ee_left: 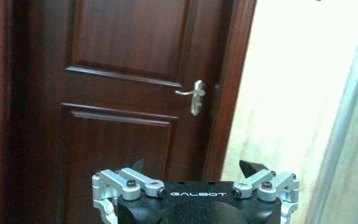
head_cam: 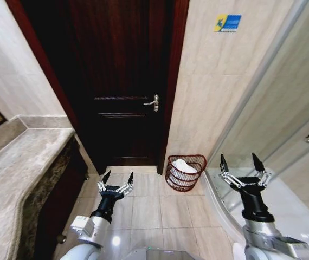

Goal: Discard the used towel into the hamper.

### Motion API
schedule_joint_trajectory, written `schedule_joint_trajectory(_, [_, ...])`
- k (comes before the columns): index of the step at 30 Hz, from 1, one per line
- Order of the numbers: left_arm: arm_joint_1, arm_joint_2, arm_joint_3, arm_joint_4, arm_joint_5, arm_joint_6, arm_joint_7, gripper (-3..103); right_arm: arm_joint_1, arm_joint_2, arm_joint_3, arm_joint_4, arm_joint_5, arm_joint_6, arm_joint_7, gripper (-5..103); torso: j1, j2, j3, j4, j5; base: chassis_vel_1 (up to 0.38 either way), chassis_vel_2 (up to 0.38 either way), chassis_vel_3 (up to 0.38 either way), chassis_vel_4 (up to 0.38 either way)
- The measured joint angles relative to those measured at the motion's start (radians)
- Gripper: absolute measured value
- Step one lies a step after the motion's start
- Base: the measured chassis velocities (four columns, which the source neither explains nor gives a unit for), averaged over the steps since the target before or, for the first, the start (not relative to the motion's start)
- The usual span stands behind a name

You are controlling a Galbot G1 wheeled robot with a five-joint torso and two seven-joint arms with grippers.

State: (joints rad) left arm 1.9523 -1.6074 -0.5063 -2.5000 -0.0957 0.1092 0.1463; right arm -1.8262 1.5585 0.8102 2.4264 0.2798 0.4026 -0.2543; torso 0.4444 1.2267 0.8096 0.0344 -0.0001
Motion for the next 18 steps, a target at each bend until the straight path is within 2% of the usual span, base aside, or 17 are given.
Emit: schedule_joint_trajectory(18, [0.0,0.0,0.0,0.0,0.0,0.0,0.0,100,-0.009,0.007,0.0,0.0,0.008,0.03,-0.006,100,0.0,0.0,0.0,-0.0001,-0.0002,-0.109,-0.113,-0.115,-0.113])
